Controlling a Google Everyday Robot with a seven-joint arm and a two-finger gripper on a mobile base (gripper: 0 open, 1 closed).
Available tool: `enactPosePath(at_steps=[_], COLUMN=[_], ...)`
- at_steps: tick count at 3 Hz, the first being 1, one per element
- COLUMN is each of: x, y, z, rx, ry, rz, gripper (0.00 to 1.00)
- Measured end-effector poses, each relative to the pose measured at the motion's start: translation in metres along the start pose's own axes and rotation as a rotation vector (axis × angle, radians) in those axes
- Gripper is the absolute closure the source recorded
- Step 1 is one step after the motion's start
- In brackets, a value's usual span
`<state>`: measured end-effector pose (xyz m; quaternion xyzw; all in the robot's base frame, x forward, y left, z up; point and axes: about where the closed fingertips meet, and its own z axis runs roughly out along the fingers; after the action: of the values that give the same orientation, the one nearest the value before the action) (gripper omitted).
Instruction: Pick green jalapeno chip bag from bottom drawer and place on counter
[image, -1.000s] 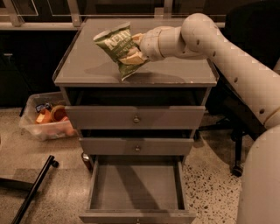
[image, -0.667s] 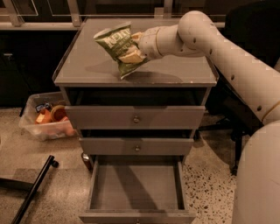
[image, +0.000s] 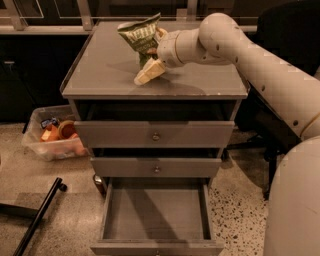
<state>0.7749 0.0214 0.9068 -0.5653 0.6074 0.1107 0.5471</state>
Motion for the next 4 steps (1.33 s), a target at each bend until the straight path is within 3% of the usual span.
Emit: enactPosePath(at_steps=[1, 3, 4], x=[0.0, -0.005, 0.001], y=[0.0, -0.003, -0.016], z=[0.0, 0.005, -0.008], rx=[0.0, -0.088, -0.085], ry=[0.0, 0.169, 0.24], rz=[0.0, -0.091, -0.098], gripper=[0.0, 0.0, 0.0])
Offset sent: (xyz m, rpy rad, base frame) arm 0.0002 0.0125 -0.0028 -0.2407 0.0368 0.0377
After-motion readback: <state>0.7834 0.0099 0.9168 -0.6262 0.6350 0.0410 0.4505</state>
